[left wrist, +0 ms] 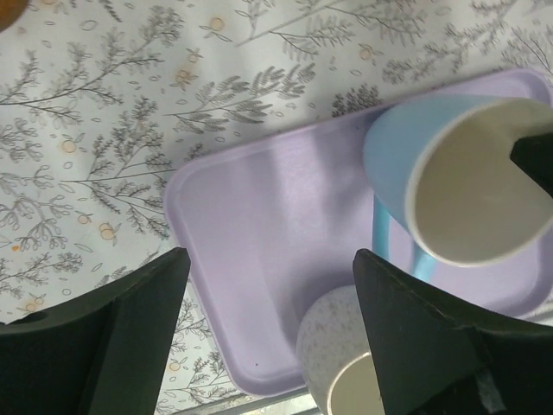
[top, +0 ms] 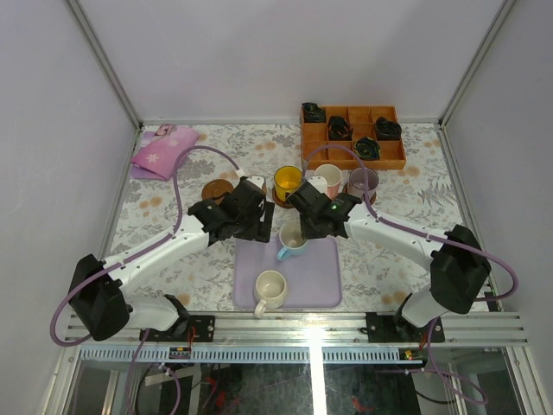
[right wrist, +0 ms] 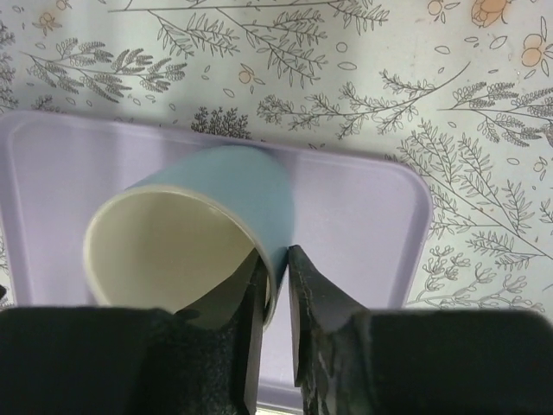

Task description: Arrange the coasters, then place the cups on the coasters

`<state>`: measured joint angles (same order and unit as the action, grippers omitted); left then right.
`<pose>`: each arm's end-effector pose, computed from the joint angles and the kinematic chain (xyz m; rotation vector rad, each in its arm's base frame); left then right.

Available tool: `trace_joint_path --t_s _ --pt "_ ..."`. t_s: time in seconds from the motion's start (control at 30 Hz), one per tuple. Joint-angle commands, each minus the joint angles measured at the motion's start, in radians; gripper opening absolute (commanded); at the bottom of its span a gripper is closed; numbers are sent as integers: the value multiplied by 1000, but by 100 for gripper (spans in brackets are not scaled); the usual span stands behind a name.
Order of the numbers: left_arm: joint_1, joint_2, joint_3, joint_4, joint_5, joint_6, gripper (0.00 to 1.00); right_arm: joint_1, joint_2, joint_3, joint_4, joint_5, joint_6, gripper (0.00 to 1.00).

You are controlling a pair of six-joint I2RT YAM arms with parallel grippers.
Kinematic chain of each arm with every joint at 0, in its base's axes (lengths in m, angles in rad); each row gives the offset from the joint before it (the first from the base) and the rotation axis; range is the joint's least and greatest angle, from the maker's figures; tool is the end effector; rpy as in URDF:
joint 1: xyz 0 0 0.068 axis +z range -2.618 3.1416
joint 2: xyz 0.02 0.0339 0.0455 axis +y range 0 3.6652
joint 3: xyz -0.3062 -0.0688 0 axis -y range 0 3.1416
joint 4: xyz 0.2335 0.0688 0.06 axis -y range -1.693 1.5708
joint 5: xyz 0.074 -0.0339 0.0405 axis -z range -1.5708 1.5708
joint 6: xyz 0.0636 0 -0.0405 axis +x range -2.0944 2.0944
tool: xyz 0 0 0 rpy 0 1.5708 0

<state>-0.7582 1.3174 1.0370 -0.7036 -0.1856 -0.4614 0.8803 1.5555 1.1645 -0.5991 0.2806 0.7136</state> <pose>0.1967 -0.1701 0.2893 0.3057 2.5294 -0.2464 0.2226 0.2418 0.2732 -0.1041 2.5261 0.2905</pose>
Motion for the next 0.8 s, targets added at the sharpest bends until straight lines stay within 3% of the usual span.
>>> trace_joint_path --t_s 0.0,0.07,0.17,0.4,0.77 --pt "3 -26 14 45 104 71 77 20 -59 53 -35 36 29 22" --pt "3 -34 10 44 120 73 77 21 -59 55 -51 29 27 22" --pt "3 -40 4 46 150 73 77 21 -40 68 -80 18 20 34" --pt "3 -72 -19 60 222 94 77 26 -53 73 -97 36 30 73" --pt "3 -98 -82 173 409 239 79 25 -187 61 -115 265 118 80"
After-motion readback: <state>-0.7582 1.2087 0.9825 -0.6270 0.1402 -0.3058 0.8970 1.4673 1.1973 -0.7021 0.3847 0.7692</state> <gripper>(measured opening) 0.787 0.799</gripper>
